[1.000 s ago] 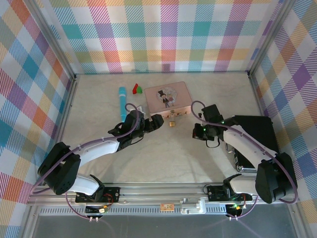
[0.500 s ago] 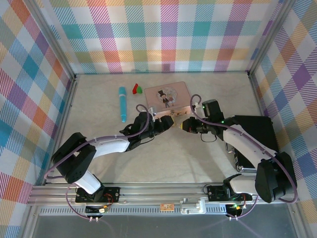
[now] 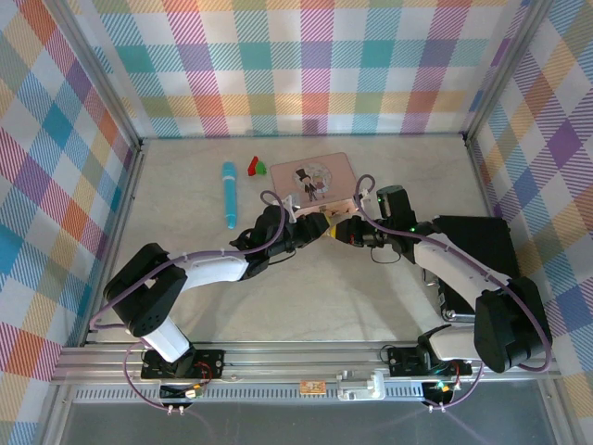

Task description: Unlock the padlock with the key

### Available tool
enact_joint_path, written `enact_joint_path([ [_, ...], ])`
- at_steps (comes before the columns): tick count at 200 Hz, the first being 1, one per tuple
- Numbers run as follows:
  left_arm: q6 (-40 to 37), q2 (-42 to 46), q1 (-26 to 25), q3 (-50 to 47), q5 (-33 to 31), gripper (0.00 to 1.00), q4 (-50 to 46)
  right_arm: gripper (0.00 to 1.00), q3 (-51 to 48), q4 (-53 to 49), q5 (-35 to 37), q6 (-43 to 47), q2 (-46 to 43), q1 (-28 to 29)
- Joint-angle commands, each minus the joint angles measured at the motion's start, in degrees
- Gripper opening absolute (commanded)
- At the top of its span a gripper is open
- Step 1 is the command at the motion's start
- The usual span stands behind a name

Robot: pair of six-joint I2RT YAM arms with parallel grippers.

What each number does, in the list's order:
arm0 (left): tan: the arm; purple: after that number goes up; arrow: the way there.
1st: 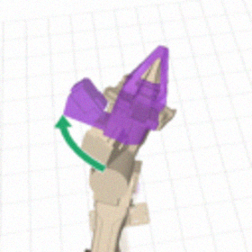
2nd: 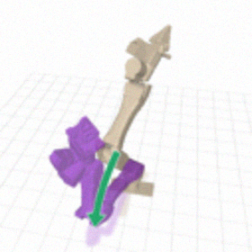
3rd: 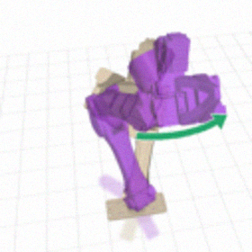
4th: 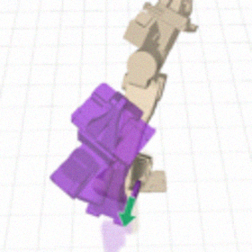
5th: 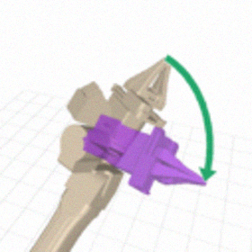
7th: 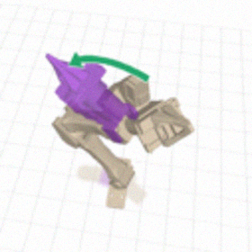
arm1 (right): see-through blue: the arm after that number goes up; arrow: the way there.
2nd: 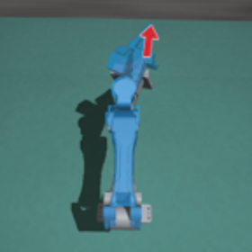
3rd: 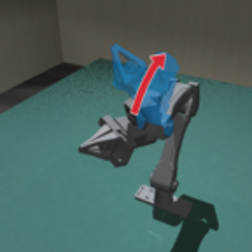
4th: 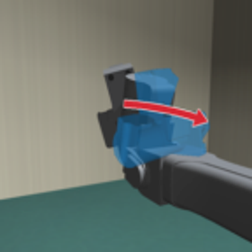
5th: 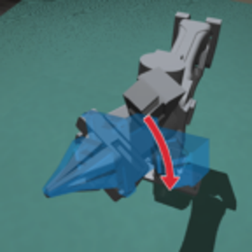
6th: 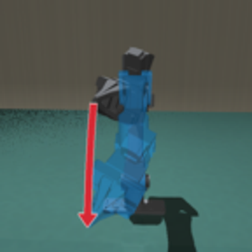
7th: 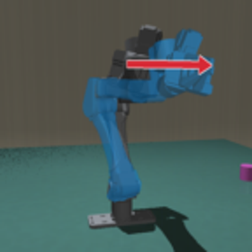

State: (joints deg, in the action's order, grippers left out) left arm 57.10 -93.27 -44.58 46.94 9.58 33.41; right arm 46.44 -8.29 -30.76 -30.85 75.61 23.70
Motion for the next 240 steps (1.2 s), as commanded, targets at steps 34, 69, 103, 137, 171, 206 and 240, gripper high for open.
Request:
enact_joint_path([
  [34, -1.27, -1.35, -0.53, 1.89, 0.17, 0.03, 1.88, 0.00, 0.15, 2.41, -1.73, -0.11, 0.08, 0.29],
  [69, -6.51, 0.62, -0.29, 3.11, -1.85, 0.00, -2.13, 0.14, 3.47, -2.58, 1.75, 4.82, -1.02, 0.05],
  [103, -19.06, 4.92, 0.50, 7.86, -4.82, 0.00, -11.61, 0.35, 5.88, -2.98, 1.93, 9.53, -4.22, -3.26],
  [137, -27.08, 6.94, 1.22, 10.78, -5.71, 0.00, -15.04, 0.37, 3.30, 7.99, -2.58, 11.74, -6.33, -4.10],
  [171, -26.90, 6.69, 3.55, 9.94, 0.72, 0.00, -8.24, 0.42, 0.95, 18.64, -9.00, 7.68, -4.11, -5.30],
  [206, -27.43, 7.05, 4.10, 9.09, 5.25, 0.00, -3.61, 0.43, -0.62, 34.06, -16.99, -1.84, 1.72, -6.74],
  [240, -27.56, 7.56, 4.32, 7.38, 7.82, 0.00, -0.95, 0.38, -2.44, 45.07, -21.19, -7.89, 5.33, -7.00],
])
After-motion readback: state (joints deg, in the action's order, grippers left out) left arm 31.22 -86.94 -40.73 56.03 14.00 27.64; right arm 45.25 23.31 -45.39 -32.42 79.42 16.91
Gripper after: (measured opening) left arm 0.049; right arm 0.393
